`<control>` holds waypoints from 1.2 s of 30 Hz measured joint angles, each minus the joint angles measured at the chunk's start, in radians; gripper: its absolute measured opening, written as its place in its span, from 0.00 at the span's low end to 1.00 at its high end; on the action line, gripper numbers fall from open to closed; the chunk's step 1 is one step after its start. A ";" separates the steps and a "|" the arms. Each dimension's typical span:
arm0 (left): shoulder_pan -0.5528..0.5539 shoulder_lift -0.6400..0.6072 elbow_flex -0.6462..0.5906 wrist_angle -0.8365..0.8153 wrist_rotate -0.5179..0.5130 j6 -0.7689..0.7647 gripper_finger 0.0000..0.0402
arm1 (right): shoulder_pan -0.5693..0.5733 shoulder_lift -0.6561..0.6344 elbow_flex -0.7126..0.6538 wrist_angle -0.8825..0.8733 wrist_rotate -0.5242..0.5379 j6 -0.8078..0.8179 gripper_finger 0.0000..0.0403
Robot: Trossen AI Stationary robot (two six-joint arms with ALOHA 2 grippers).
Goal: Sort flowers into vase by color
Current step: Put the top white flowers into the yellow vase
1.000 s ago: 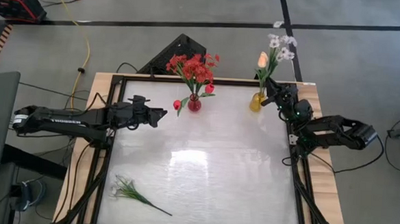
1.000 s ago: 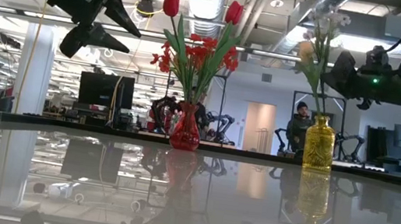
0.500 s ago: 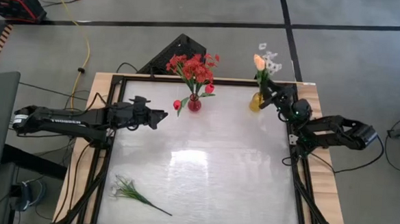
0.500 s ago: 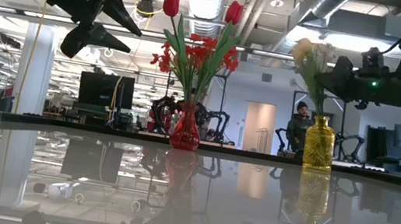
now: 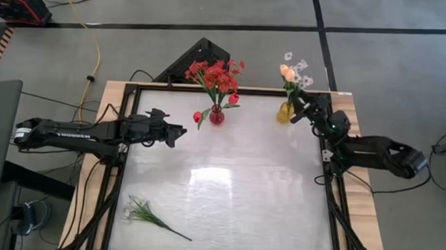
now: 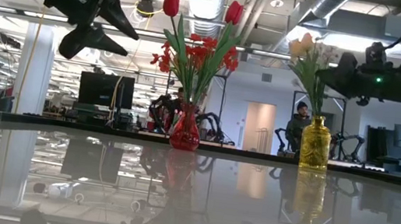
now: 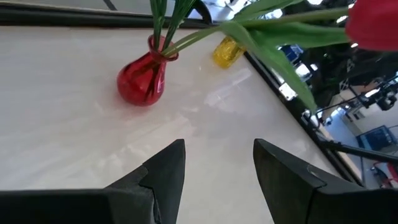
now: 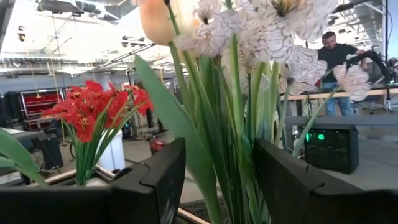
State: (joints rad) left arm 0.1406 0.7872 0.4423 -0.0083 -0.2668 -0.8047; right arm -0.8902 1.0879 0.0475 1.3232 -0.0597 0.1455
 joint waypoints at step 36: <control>-0.321 0.002 0.000 -0.195 0.574 0.218 0.44 | 0.356 -0.348 0.831 -2.228 -0.201 -0.165 0.53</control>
State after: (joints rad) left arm -0.1806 0.7890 0.4427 -0.2035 0.3067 -0.5866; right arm -0.5345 0.7402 0.8787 -0.9044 -0.2612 -0.0199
